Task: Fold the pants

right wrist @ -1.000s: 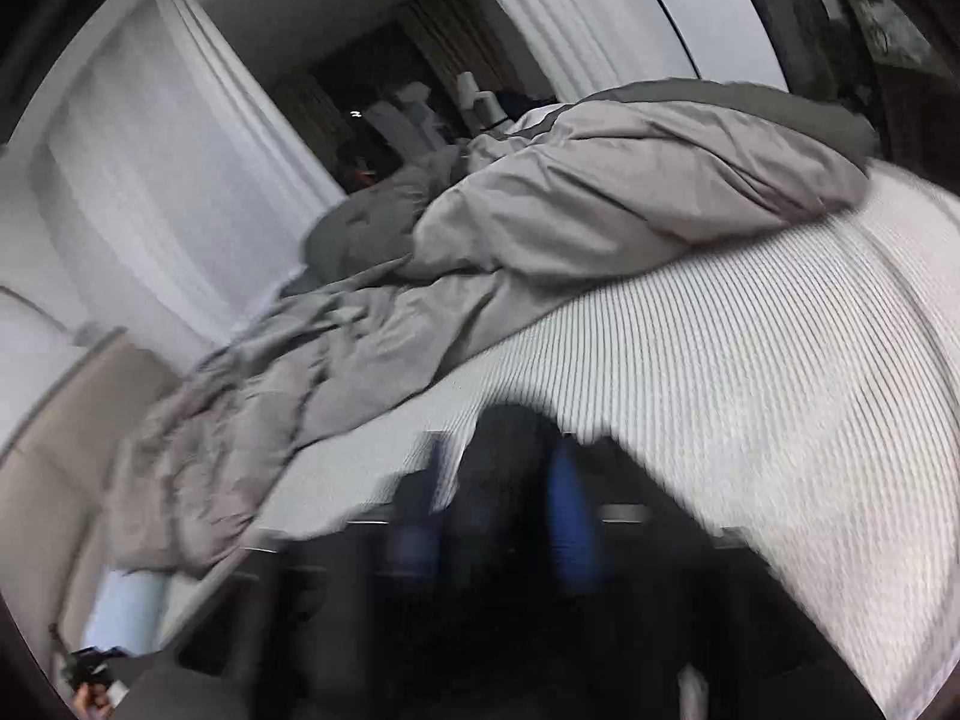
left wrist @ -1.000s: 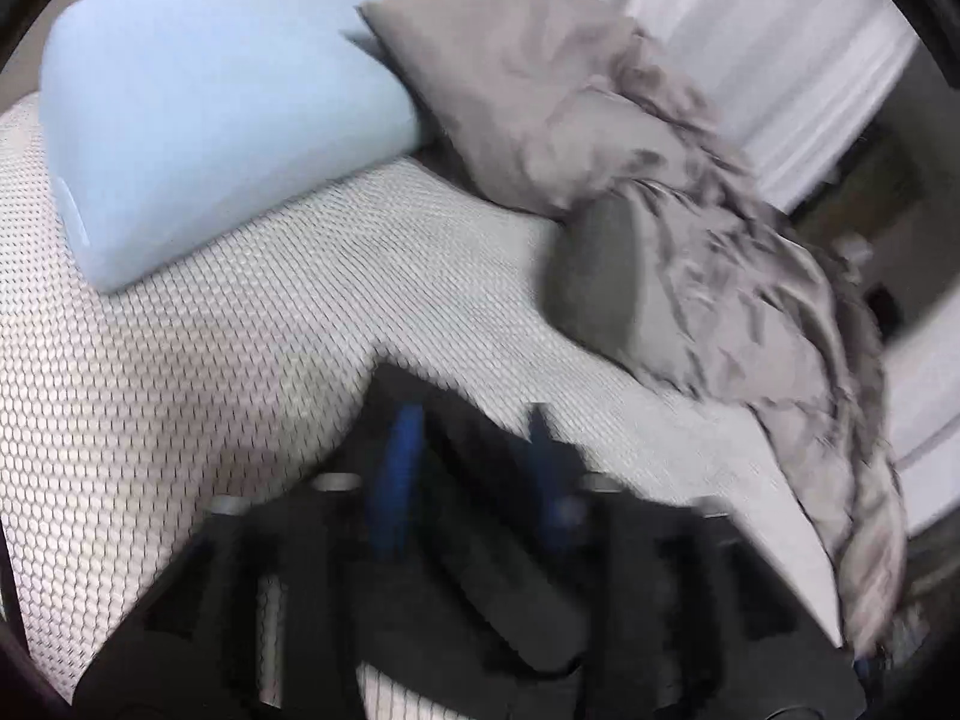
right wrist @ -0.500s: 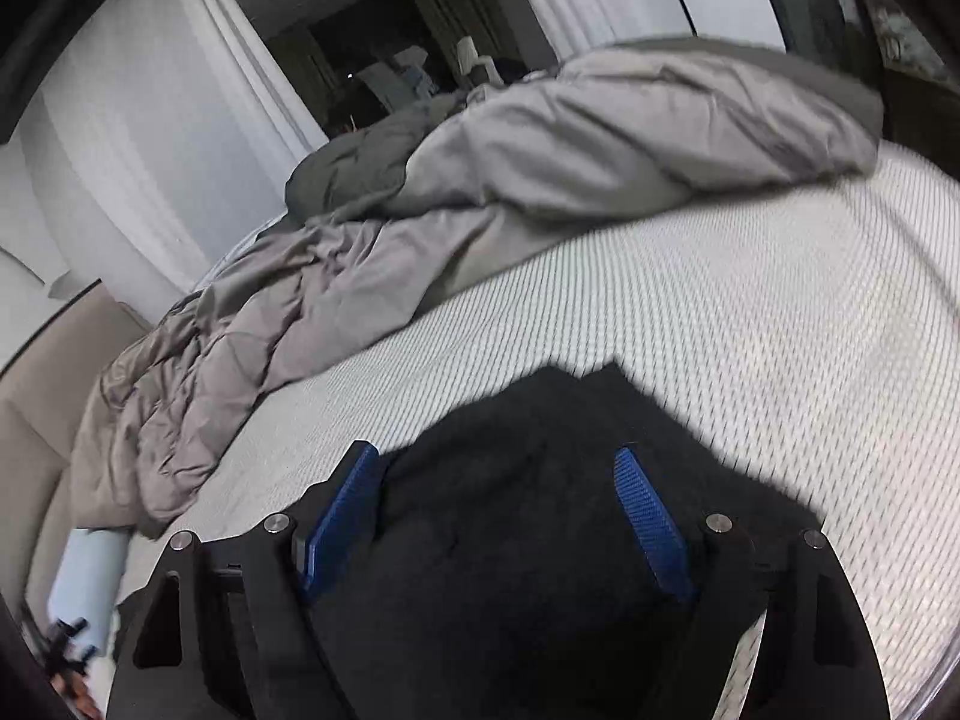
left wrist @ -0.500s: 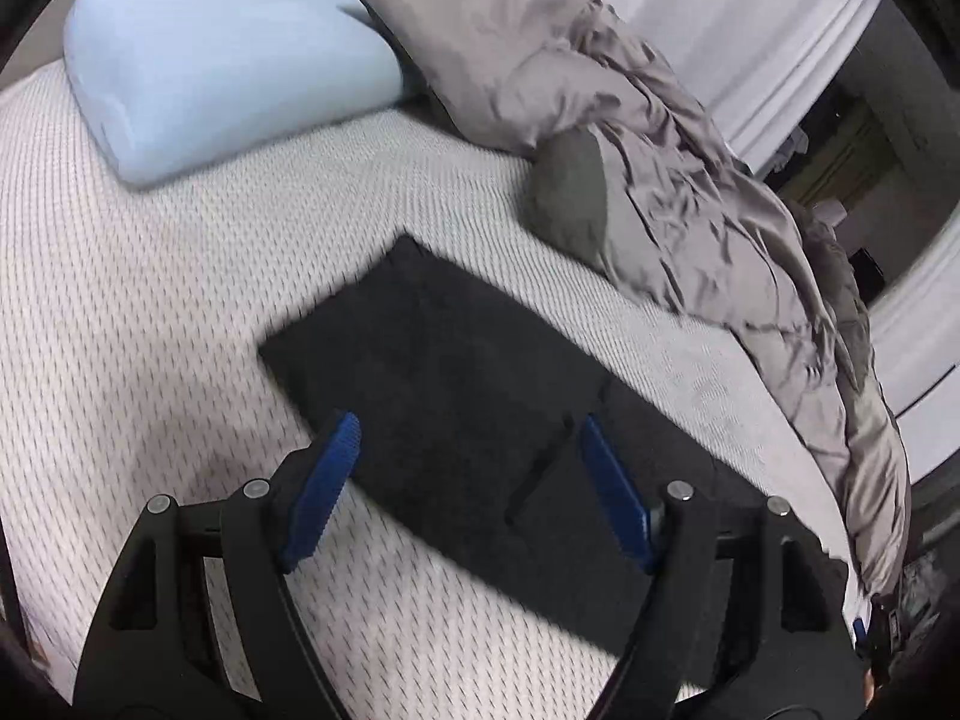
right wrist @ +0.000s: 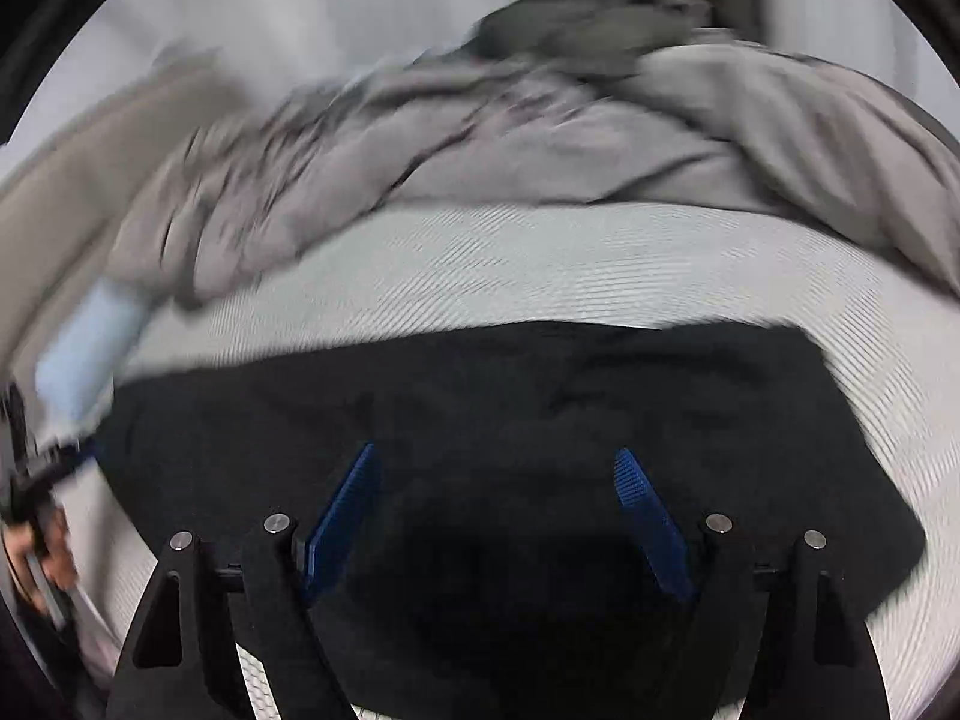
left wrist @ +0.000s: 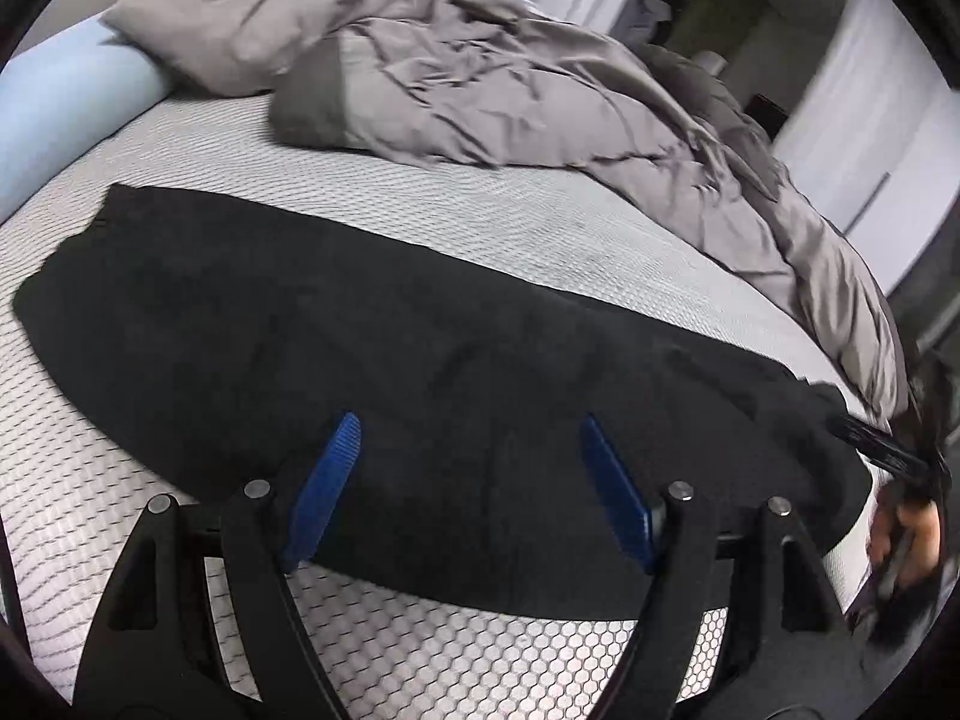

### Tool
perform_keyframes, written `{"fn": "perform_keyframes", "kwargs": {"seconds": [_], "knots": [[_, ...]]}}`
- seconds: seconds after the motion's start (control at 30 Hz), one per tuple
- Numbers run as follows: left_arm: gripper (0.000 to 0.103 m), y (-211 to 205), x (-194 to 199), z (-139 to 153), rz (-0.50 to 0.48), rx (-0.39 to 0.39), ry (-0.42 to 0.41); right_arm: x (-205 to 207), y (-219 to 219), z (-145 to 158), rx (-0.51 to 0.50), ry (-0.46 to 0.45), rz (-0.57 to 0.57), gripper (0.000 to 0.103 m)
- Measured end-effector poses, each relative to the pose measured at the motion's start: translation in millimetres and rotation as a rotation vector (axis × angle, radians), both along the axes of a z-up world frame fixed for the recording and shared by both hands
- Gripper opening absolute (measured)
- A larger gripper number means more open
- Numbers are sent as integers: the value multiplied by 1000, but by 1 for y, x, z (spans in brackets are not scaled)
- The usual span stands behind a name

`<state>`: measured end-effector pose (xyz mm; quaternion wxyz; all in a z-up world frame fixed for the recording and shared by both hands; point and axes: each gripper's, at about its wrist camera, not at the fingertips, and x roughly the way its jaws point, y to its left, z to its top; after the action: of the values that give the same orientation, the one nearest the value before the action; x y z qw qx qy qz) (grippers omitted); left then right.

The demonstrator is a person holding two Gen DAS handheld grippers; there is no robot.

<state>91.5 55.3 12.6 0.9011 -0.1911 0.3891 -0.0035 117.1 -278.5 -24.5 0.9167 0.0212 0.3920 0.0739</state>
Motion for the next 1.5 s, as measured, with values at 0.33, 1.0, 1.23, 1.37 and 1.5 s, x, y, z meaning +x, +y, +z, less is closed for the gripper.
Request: {"fn": "perform_keyframes", "kwargs": {"seconds": [0.33, 1.0, 1.23, 1.37, 1.5], "knots": [[74, 13, 19, -23, -28, -9, 51, 106, 111, -49, -259, 173, 475, 74], [76, 54, 20, -40, 55, 44, 132, 122, 42, 6, -334, 8, 201, 42], [76, 63, 19, -50, 80, 8, 150, 107, -48, -3, -370, 123, 34, 59], [76, 60, 18, -50, 88, 22, 152, 109, -32, -7, -429, 127, 156, 62], [76, 57, 19, -51, 77, 45, 158, 120, -4, -26, -534, 168, 266, 73]]}}
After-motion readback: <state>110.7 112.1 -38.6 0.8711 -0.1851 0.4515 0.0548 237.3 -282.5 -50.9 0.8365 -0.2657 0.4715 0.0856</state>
